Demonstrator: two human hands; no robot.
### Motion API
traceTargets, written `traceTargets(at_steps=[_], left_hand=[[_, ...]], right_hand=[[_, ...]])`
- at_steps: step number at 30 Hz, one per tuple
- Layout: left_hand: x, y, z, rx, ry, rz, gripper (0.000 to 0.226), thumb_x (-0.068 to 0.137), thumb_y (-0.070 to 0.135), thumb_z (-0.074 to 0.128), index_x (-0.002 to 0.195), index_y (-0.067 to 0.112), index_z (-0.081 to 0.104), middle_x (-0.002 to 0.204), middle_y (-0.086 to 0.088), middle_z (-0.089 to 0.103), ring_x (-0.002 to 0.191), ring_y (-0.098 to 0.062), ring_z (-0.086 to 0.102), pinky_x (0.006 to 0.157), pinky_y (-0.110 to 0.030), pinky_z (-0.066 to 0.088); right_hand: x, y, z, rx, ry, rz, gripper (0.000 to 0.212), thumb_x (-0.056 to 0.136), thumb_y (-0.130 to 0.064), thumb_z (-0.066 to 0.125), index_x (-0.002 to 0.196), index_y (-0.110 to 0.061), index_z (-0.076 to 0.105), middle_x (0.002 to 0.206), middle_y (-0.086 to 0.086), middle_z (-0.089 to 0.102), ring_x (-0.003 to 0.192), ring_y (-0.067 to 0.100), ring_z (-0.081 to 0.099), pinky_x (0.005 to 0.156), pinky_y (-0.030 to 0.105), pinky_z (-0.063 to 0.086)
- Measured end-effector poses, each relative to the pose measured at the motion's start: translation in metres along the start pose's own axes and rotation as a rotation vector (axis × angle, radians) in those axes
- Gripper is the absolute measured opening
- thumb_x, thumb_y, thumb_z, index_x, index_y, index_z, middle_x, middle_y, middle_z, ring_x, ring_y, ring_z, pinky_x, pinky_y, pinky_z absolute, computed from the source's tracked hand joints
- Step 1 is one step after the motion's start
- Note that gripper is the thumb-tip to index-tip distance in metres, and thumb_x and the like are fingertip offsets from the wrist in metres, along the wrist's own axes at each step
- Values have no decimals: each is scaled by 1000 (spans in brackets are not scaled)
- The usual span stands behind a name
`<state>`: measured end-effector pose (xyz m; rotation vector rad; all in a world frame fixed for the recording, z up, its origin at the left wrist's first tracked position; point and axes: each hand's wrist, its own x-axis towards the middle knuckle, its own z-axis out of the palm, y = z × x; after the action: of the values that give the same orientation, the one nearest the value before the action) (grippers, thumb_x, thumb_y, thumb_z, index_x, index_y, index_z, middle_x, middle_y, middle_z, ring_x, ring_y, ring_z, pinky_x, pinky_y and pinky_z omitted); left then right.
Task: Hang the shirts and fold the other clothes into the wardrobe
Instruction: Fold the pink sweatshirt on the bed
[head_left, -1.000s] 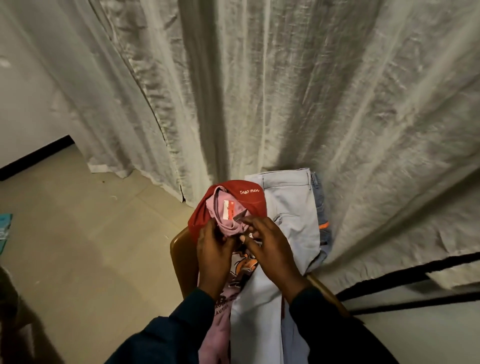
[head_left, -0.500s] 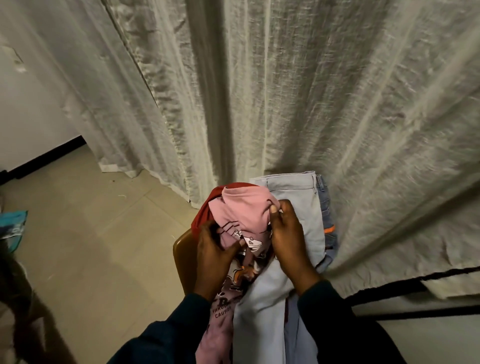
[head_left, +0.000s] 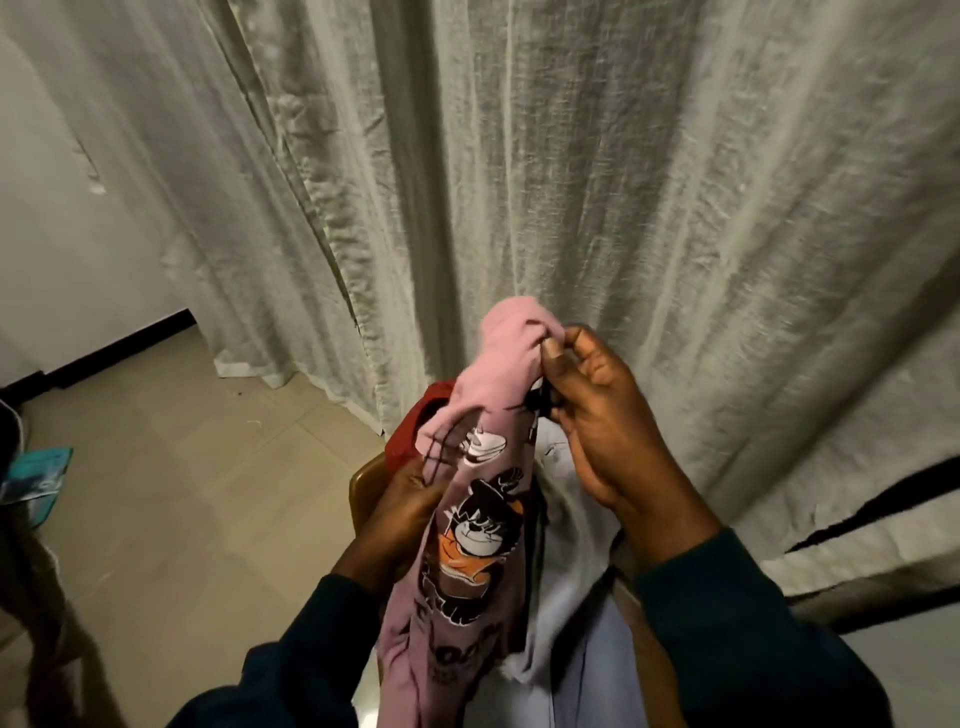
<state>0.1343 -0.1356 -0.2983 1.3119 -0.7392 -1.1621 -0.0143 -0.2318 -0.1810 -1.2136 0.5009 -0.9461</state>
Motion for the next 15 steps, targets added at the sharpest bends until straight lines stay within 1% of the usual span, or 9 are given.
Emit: traceTargets(at_steps=[2,3,4,5,6,8,10,13,15], left_hand=[[-6,13,2,-134,92,43,22,96,16,63,117,10,65,119,-17,71,105,-24,70,93,-42,57],[-10,21,4,-245,106,50,31,95,25,65,123,10,64,122,-19,69,107,-29,69,97,-47,55],[-14,29,5,-323,97,69,37,95,31,62,125,11,62,116,-18,71,101,-30,70,91,-45,58],[-20,40,9,-390,73,94,38,96,35,56,125,11,62,105,-14,74,87,-27,73,78,-40,61],[-23,45,12,-395,71,129,40,96,37,52,125,11,61,97,-10,74,77,-23,72,68,-35,59],[-33,55,25,-388,101,159,48,96,39,53,132,8,57,101,-11,70,74,-21,68,62,-33,55],[-43,59,37,-412,115,152,46,97,33,55,135,5,56,108,-15,69,79,-23,70,60,-32,57],[-55,66,46,-282,43,157,39,103,24,51,137,4,52,126,-25,65,108,-38,67,83,-43,60],[-65,78,47,-228,-34,226,45,102,26,54,141,3,47,131,-26,61,120,-44,60,94,-50,55]], right_hand=[[-4,-18,-2,137,29,-86,9,100,-13,49,101,-12,57,87,-2,71,77,7,67,69,22,54],[-6,-24,-5,182,50,-126,7,98,-15,51,101,-13,57,89,-2,71,79,8,66,71,23,54],[-7,-27,-8,209,67,-148,7,98,-16,51,102,-15,56,91,-2,71,80,8,66,73,23,54],[-10,-24,-14,179,85,-142,7,99,-15,51,104,-18,56,94,-2,71,82,7,66,74,24,54],[-15,-18,-19,80,91,-99,9,99,-15,53,107,-20,55,99,-2,70,85,6,66,75,24,54],[-35,4,-27,-213,7,82,19,93,-24,59,112,-21,57,107,-2,69,93,6,67,76,20,52],[-58,25,-29,-362,-187,259,32,87,-30,65,117,-17,63,109,-3,73,102,8,68,82,19,52],[-73,24,-26,-389,-195,228,39,89,-15,71,127,-15,62,119,-1,72,114,16,66,100,35,52],[-77,2,-26,-371,-159,153,49,88,-10,71,134,-15,57,125,-2,70,119,15,64,103,37,51]])
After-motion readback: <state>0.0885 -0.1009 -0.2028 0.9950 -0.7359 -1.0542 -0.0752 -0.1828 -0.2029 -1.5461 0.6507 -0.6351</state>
